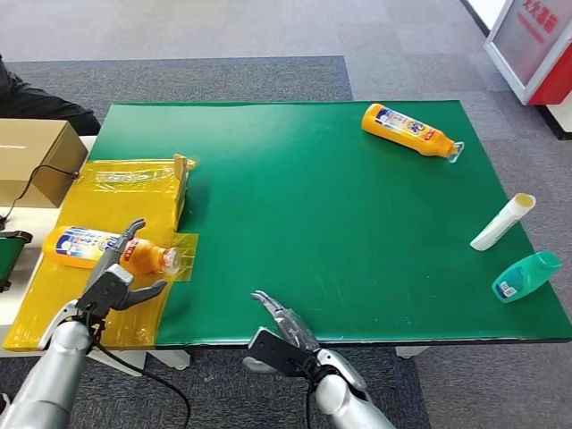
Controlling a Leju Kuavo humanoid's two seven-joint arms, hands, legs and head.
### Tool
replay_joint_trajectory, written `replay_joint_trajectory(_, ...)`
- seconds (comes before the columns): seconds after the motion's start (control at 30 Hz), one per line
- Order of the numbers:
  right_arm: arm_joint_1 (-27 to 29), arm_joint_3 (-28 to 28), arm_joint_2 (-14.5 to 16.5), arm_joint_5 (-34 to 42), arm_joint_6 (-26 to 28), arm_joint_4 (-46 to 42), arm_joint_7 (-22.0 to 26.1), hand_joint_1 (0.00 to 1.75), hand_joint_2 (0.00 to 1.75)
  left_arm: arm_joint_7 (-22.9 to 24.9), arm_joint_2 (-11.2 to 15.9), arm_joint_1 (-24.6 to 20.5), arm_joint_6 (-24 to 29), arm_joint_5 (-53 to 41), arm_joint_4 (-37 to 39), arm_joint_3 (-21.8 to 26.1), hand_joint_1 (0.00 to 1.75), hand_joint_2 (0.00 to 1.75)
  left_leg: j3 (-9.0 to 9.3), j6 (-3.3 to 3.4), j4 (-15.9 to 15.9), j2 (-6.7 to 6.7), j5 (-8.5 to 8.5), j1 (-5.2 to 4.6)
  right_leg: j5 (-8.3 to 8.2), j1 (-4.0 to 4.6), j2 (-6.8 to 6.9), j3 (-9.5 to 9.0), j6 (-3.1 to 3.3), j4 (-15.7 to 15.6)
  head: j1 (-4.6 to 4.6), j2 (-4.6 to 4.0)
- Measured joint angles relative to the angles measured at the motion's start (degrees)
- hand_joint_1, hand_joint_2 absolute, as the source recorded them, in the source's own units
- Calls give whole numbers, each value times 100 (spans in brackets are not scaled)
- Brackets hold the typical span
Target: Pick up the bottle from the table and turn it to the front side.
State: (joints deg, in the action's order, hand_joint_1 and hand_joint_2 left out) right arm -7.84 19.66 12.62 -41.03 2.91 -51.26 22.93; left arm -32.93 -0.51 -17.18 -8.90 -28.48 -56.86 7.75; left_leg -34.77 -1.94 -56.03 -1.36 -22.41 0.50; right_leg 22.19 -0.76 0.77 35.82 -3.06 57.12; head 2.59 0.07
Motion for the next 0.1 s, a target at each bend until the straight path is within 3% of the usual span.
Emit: replay_joint_trajectory(0.1,59,-34,-2,0,9,-37,-6,0,175,-153,-277,395,-344,760,-527,156,0,175,0,-1,0,0,-5,0,5,0,0,-1,-1,0,0,0)
